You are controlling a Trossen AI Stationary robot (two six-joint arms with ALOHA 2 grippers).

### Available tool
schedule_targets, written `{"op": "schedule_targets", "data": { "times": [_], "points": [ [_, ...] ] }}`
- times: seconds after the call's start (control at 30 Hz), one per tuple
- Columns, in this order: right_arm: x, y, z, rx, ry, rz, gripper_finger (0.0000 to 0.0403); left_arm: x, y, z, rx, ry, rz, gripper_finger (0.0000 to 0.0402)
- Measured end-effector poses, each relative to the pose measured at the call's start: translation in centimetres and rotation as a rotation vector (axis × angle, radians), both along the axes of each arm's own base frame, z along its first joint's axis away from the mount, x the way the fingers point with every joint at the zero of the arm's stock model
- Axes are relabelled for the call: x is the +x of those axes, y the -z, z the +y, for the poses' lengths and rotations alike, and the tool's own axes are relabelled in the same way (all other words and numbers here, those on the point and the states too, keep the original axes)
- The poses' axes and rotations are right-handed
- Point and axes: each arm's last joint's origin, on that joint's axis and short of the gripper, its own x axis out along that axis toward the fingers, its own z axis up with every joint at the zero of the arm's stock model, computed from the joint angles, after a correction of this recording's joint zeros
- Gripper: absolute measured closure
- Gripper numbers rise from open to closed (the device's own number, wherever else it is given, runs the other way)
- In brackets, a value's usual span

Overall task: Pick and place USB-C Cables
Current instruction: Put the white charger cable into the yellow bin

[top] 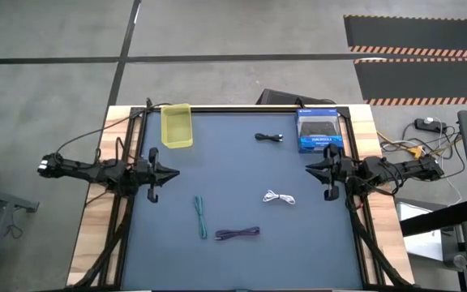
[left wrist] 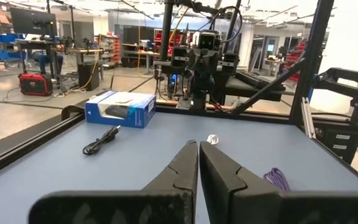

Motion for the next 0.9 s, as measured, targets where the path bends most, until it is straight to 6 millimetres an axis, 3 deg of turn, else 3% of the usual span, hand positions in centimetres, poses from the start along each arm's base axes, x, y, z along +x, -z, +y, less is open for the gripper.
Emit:
{"op": "schedule_targets", "data": {
  "times": [0.27,0.8,0.9],
  "points": [
    [0.0,-0.7,0.0,0.188,-0.031,-0.083,0.0364,0.0,-0.6,0.0,-0.011,0.0,-0.059,0.0401],
    [1.2,-1.6,0.2,0.194,-0.035,-0.123,0.0364,-0.3,-2.7,0.1,-0.034,-0.004,-0.277,0.0401],
    [1.7,-2.5,0.3,0.191,-0.033,-0.109,0.0364,-0.3,-2.7,0.1,-0.023,-0.008,-0.279,0.0401]
  ]
}}
